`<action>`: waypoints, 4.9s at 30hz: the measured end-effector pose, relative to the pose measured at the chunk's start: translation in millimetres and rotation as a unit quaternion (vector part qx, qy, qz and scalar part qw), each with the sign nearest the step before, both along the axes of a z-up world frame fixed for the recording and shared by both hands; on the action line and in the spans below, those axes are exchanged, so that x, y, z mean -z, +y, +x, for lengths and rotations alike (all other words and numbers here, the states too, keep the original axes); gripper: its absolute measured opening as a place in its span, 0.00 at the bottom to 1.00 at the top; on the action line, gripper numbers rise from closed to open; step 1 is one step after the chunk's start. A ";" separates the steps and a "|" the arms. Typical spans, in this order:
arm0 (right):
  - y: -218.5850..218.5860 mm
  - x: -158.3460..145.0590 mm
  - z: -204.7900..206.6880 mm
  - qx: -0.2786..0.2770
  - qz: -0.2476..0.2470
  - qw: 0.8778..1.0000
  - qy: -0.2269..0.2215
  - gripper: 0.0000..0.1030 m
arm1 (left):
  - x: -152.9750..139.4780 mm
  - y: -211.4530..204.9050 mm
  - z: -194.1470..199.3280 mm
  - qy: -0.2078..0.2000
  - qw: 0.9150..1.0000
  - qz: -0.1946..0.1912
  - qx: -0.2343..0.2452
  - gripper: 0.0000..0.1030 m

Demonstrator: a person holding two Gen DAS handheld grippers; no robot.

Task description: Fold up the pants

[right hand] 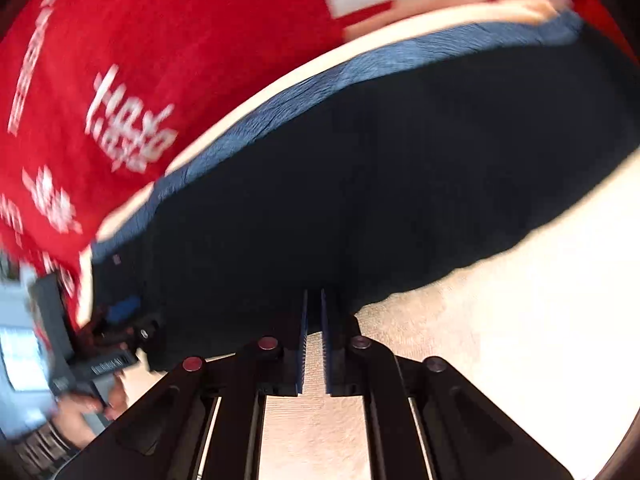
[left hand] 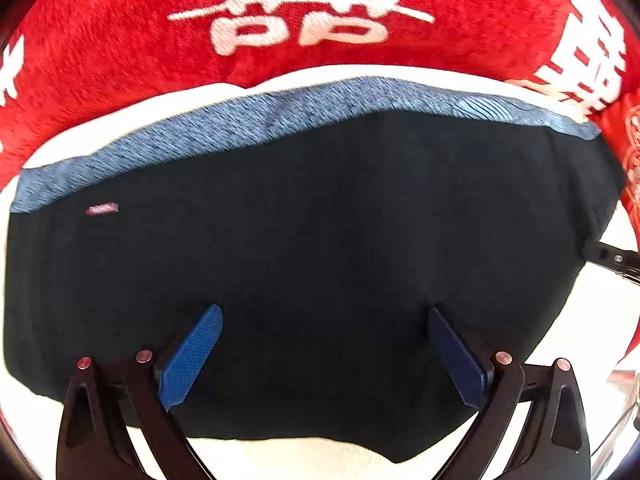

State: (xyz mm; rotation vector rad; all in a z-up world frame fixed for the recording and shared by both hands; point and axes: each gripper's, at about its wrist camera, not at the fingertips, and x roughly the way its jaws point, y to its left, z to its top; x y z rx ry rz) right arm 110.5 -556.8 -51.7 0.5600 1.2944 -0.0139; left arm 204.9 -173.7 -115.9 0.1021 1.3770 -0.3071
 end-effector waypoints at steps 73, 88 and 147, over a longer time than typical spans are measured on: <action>-180.5 -26.9 -57.7 0.162 -0.046 0.986 -0.007 0.50 | -12.3 -137.6 -26.3 0.000 0.995 0.087 -0.050 1.00; -248.3 -30.2 -33.8 0.203 -0.069 0.976 -0.023 0.10 | -19.2 -169.4 -26.9 -0.006 0.992 0.117 -0.042 1.00; -284.5 15.3 -44.3 0.248 0.199 0.937 -0.148 0.54 | -15.4 -373.5 12.0 -0.022 0.999 0.029 0.014 1.00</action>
